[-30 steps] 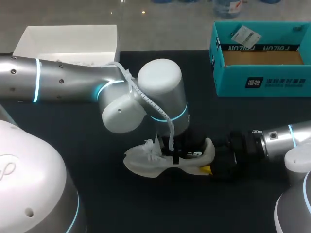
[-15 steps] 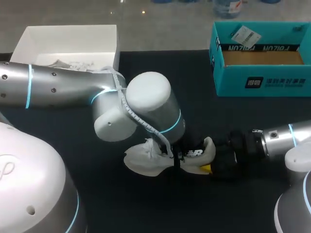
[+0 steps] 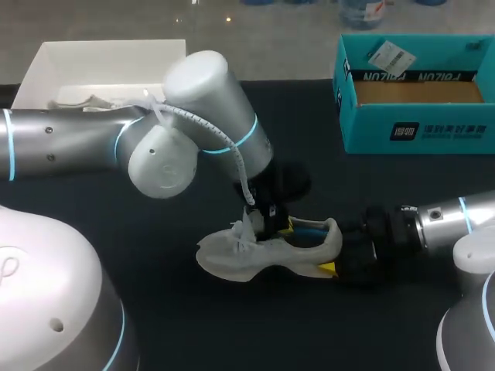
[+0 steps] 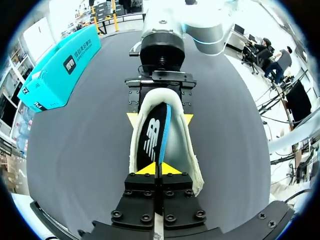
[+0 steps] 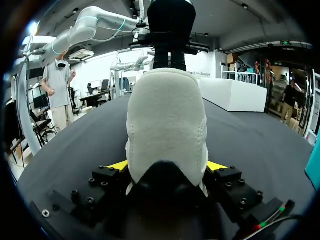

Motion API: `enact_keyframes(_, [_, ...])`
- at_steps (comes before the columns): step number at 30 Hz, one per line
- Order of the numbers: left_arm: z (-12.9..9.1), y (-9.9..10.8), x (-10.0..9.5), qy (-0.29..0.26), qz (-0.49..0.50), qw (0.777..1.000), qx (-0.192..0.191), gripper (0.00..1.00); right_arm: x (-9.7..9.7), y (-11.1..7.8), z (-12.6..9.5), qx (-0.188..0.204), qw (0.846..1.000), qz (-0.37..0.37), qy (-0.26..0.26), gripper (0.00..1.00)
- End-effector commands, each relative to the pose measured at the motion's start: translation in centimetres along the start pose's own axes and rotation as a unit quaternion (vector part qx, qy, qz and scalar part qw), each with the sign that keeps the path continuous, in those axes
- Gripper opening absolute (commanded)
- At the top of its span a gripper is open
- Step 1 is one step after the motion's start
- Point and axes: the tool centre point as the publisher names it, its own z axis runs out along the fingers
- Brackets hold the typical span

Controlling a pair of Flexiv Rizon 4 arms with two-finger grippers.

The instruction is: Take the shoe out of the shoebox, open the shoe tongue, remove and reinsert the insole, then place the shoe into the shoebox

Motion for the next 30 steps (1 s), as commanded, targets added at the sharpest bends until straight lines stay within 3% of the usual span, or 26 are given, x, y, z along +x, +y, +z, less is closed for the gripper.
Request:
enact_keyframes(1, [-0.1, 0.1, 0.2, 0.034, -0.001, 0.999, 0.019, 0.0, 0.1, 0.0, 0.1, 0.002, 1.0, 0.0, -0.001, 0.0])
enact_keyframes(8, [-0.5, 0.3, 0.6, 0.049, -0.012, 0.998, 0.027, 0.0, 0.1, 0.0, 0.1, 0.002, 1.0, 0.0, -0.001, 0.0])
enact_keyframes(13, [-2.1, 0.4, 0.9, 0.064, -0.025, 0.995, 0.069, 0.0, 0.1, 0.0, 0.1, 0.002, 1.0, 0.0, -0.001, 0.0])
enact_keyframes(18, [-2.2, -0.7, 1.7, 0.091, -0.029, 0.99, 0.1, 0.0, 0.1, 0.0, 0.1, 0.002, 1.0, 0.0, -0.001, 0.0])
enact_keyframes(28, [-0.4, -1.7, 2.7, 0.113, -0.023, 0.99, 0.081, 0.0, 0.1, 0.0, 0.1, 0.002, 1.0, 0.0, -0.001, 0.0])
enact_keyframes(30, [-0.7, -1.6, 2.7, 0.104, -0.023, 0.991, 0.083, 0.23, 0.1, 0.0, 0.1, 0.002, 1.0, 0.0, -0.001, 0.0])
